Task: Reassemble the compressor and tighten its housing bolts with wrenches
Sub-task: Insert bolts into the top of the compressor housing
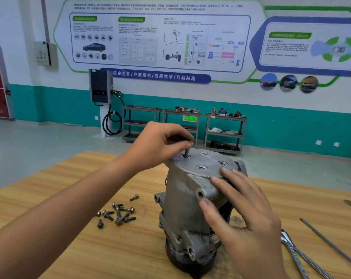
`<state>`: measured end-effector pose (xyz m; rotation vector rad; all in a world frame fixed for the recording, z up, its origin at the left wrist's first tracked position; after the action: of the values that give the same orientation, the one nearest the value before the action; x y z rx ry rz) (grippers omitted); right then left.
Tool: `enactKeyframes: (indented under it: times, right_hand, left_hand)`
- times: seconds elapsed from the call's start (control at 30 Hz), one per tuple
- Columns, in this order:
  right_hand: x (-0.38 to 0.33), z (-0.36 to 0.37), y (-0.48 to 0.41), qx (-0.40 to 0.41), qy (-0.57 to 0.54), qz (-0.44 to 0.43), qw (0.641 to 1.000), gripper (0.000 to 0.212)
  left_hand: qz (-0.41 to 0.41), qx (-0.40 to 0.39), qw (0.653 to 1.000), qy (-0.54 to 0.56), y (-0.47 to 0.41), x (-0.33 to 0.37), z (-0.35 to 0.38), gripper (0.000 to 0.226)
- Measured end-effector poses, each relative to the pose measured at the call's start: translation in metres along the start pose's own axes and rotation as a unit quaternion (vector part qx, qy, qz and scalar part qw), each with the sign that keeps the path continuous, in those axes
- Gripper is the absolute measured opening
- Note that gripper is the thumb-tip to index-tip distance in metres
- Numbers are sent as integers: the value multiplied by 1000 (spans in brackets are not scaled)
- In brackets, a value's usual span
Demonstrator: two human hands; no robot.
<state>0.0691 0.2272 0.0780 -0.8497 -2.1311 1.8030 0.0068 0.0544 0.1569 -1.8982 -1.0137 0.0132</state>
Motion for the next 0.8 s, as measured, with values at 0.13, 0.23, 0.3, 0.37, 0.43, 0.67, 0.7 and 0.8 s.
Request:
enactKeyframes:
  times: [0.13,0.23,0.3,0.37,0.43,0.67,0.7,0.8]
  right_hand:
    - [0,1,0,5,-2,-3,1000,38]
    - [-1,0,1,10,-7,-6,1000,36]
    - [-1,1,1,8,-13,-6,1000,35]
    - [-1,0,2,7,-15,-7,1000,35]
    - [-1,0,2,1,-15,-4,1000,35]
    - [-1,0,3,-4,-22,-3,1000,37]
    - [-1,0,3,-4,-23,-3,1000,37]
    - [-1,0,3,-5,-24,-6,1000,38]
  left_hand:
    - [-26,-50,997,56,4,-7,-6,26]
    - [-45,-75,995,52,6,-13,-5,29]
    - [-64,-92,991,75,8,-15,0,27]
    - [-90,-121,982,113,9,-17,-1,26]
    - [-107,-127,972,163,13,-22,-12,26]
    - [-375,-188,890,-178,99,-156,-47,29]
    - [-406,-257,846,-232,120,-175,-43,33]
    - [-431,-308,810,-251,158,-198,-35,37]
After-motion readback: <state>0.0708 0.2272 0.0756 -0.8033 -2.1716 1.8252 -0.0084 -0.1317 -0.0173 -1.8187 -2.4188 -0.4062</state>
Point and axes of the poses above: each hand's wrist, its own y-axis away from the middle knuckle, its own z-axis out of the palm, x = y × z, the point moved 3 cm from there along -y, towards the middle knuckle, and after that the axes turned 6 degrees about -z, right-handed, at the moved point
